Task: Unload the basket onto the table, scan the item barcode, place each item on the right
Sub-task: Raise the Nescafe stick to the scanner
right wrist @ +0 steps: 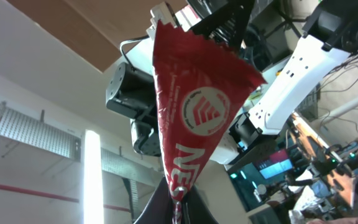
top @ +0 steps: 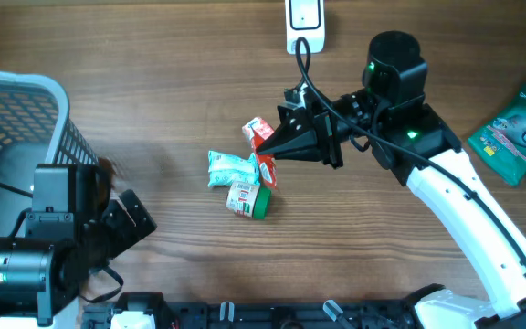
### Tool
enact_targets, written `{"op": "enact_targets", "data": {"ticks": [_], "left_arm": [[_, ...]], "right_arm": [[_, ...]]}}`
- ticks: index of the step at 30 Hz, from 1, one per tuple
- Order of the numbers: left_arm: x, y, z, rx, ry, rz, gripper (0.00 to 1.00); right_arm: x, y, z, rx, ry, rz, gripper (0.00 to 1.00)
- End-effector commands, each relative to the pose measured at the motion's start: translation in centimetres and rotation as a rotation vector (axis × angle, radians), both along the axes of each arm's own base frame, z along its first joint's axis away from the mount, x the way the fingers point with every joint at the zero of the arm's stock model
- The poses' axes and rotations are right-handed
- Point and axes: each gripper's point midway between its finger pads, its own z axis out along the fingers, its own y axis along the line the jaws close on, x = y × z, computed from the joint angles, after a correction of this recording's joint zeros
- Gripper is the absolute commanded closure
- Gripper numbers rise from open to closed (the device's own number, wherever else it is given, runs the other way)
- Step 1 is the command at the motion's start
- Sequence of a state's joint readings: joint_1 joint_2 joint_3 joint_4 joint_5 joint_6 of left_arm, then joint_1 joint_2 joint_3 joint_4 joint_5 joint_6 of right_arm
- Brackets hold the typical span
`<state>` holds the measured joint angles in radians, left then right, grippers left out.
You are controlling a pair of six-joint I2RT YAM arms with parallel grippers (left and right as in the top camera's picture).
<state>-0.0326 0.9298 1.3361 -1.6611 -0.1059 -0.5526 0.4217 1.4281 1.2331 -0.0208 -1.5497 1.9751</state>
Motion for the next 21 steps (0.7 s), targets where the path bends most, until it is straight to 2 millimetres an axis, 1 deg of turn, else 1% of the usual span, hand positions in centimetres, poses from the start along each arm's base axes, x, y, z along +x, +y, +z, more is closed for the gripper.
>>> {"op": "enact_targets", "data": {"ticks": [1,3,4,5,6,7,8,9,10,11,12,13,14,15,16,17,18,19,21], "left_arm": [[0.0,-0.1,0.1,-0.008,-0.003,0.005,0.00],[0.0,-0.1,0.1,-0.008,-0.003,0.005,0.00],[0.0,-0.1,0.1,-0.008,-0.003,0.005,0.00],[0.0,-0.1,0.1,-0.008,-0.003,0.005,0.00],[0.0,-0.1,0.1,-0.008,-0.003,0.005,0.00],[0.0,-0.1,0.0,-0.008,-0.003,0.005,0.00],[0.0,-0.1,0.1,-0.008,-0.003,0.005,0.00],[0.0,-0.1,0.0,-0.008,-0.003,0.005,0.00],[0.0,-0.1,0.1,-0.008,-0.003,0.005,0.00],[0.0,-0.1,0.1,-0.008,-0.003,0.005,0.00],[0.0,-0.1,0.0,-0.008,-0.003,0.005,0.00],[0.0,-0.1,0.1,-0.008,-0.003,0.005,0.00],[0.0,-0.1,0.1,-0.008,-0.003,0.005,0.00],[0.0,-0.1,0.1,-0.008,-0.003,0.005,0.00],[0.0,-0.1,0.1,-0.008,-0.003,0.005,0.00],[0.0,-0.1,0.1,-0.008,-0.003,0.005,0.00],[0.0,-0.1,0.1,-0.008,-0.003,0.005,0.00],[0.0,-0.1,0.1,-0.008,-0.003,0.005,0.00],[0.0,-0.1,0.1,-0.008,-0.003,0.005,0.00]], "right_arm": [[-0.7,-0.3,0.4,0.009,0.004,0.047,0.96],[-0.7,-0.3,0.4,0.014,-0.007,0.046,0.96],[-0.3,-0.2,0.4,0.057,-0.115,0.027,0.96],[1.1,0.4,0.0,0.148,-0.414,-0.056,0.95],[2.0,0.7,-0.2,0.183,-0.583,-0.104,0.96],[2.5,0.8,-0.3,0.216,-0.727,-0.126,0.96],[3.0,0.9,-0.5,0.258,-0.912,-0.142,0.95],[3.6,1.1,-0.9,0.267,-1.036,-0.164,0.95],[4.9,1.2,-2.2,0.203,-1.094,-0.211,0.95],[5.9,1.1,-3.5,0.125,-1.101,-0.245,0.95],[7.3,0.8,-5.6,0.000,-1.105,-0.292,0.96],[9.7,-0.8,-10.0,-0.280,-1.060,-0.365,0.96],[10.6,-2.0,-12.4,-0.424,-1.017,-0.390,0.96],[11.2,-3.9,-15.6,-0.609,-0.956,-0.406,0.96],[11.7,-5.3,-17.1,-0.729,-0.887,-0.450,0.95],[12.3,-7.3,-18.6,-0.882,-0.753,-0.556,0.95],[12.6,-8.9,-19.4,-0.981,-0.613,-0.667,0.96],[13.1,-10.1,-19.7,-1.050,-0.508,-0.785,0.95],[13.8,-11.0,-19.7,-1.083,-0.456,-0.872,0.95]]}}
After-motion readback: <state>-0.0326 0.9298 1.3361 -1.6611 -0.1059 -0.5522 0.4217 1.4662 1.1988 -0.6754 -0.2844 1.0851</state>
